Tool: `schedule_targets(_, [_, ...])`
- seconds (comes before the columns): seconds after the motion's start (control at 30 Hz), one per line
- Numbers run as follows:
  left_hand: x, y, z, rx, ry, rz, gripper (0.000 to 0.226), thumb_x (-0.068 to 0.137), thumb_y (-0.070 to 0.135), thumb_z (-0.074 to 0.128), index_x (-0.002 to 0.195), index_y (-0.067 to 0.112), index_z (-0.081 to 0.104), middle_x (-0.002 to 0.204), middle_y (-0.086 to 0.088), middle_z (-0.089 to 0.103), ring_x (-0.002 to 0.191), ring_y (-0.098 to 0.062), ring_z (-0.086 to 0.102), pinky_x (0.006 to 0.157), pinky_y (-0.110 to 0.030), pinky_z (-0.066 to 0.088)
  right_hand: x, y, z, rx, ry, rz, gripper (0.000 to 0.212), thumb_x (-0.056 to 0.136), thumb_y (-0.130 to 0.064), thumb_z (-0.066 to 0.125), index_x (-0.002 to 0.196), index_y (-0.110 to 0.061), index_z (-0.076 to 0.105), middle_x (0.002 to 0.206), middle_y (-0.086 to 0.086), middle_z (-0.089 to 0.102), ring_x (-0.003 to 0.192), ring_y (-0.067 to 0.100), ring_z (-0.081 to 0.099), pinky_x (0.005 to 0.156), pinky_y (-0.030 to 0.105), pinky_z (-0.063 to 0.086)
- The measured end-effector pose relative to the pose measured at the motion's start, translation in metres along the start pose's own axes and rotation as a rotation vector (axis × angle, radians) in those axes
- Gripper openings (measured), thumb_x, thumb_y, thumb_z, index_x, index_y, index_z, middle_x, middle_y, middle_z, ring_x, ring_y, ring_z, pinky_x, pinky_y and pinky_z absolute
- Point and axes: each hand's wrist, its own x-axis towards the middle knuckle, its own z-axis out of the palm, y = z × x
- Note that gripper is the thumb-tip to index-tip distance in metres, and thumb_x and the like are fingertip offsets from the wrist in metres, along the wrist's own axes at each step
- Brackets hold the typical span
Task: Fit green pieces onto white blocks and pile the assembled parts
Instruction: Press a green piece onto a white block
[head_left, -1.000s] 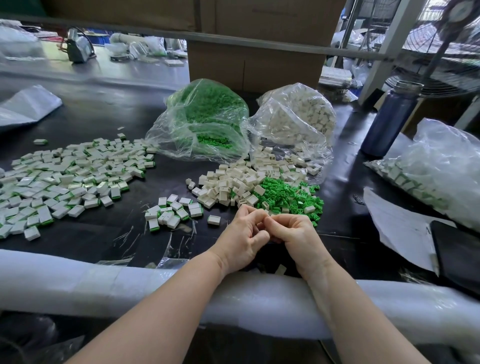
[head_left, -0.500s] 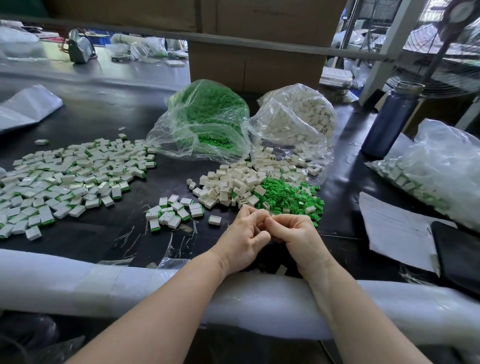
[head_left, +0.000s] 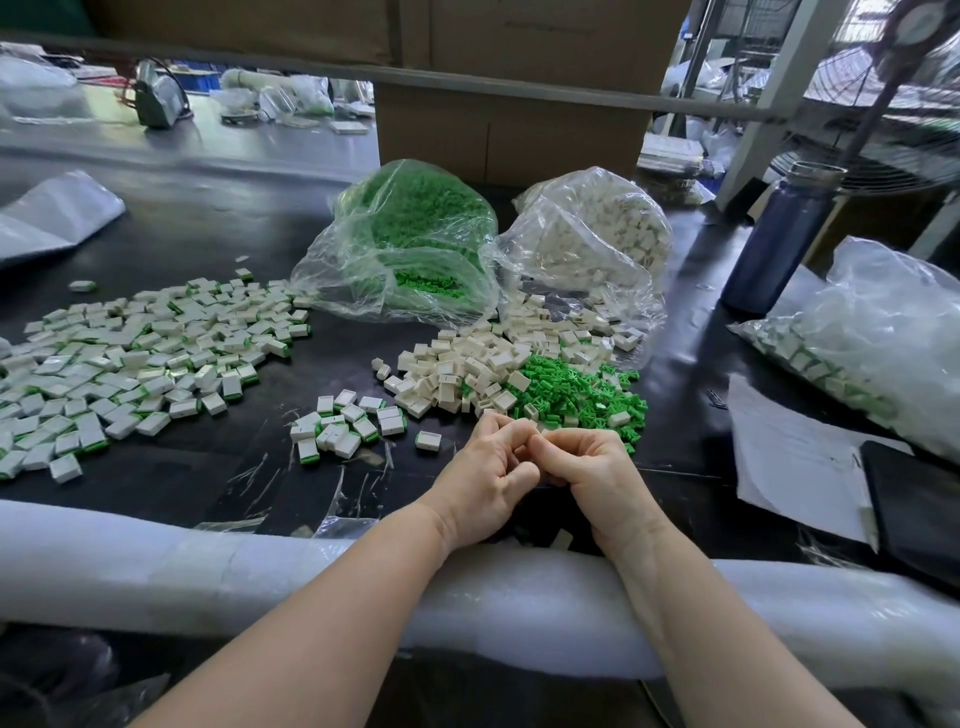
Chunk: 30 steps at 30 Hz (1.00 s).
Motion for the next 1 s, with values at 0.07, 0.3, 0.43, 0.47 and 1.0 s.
schedule_targets(0.07, [-0.0001,0.0009,-0.0003,-0.002,0.000,0.001,0.021,0.088,0.003,0.048,0.085,0.024,0.050,0.102,-0.003,0.038,0.083,-0.011,0.044,0.088,-0.028,0.042,0.0001,0.0000,0.0006,0.004,0.000,0.004,0.018,0.086,-0.002,0.060,0.072,0.002,0.070,0.066,0.016,0.064,0.058,0.019,0.060,0.057,0.026,0.051])
schedule_targets(0.3, [-0.0010,0.0037,-0.0005,-0.038,0.023,-0.009,0.010,0.085,0.015,0.046,0.091,0.015,0.054,0.100,-0.003,0.039,0.084,-0.013,0.045,0.086,-0.020,0.040,0.0014,0.0022,-0.0001,-0.021,-0.001,-0.027,0.019,0.086,-0.011,0.063,0.073,0.000,0.071,0.067,0.018,0.064,0.062,0.024,0.058,0.060,0.030,0.048])
schedule_targets(0.43, [-0.0011,0.0022,-0.0010,-0.112,0.093,-0.029,0.014,0.092,0.007,0.051,0.103,0.010,0.060,0.105,-0.003,0.040,0.088,-0.014,0.047,0.083,-0.005,0.039,0.0008,0.0009,0.0046,-0.014,-0.016,-0.092,0.022,0.086,-0.020,0.059,0.073,-0.007,0.070,0.056,-0.002,0.064,0.052,0.005,0.057,0.050,0.016,0.046])
schedule_targets(0.47, [-0.0009,0.0018,-0.0010,-0.128,0.108,-0.035,0.015,0.092,0.008,0.052,0.105,0.010,0.060,0.106,-0.002,0.040,0.087,-0.013,0.048,0.084,-0.007,0.041,0.0012,0.0010,0.0050,-0.022,-0.002,-0.105,0.023,0.088,-0.020,0.057,0.073,-0.008,0.070,0.056,-0.003,0.064,0.051,0.005,0.057,0.050,0.015,0.046])
schedule_targets(1.0, [-0.0014,-0.0003,-0.0020,-0.156,0.154,-0.078,0.012,0.091,0.012,0.057,0.100,0.007,0.063,0.088,-0.002,0.062,0.082,-0.010,0.056,0.078,-0.016,0.045,0.0041,0.0036,0.0009,-0.360,0.218,-0.242,0.014,0.078,-0.004,0.072,0.071,-0.016,0.068,0.068,-0.003,0.066,0.059,0.001,0.057,0.059,0.012,0.046])
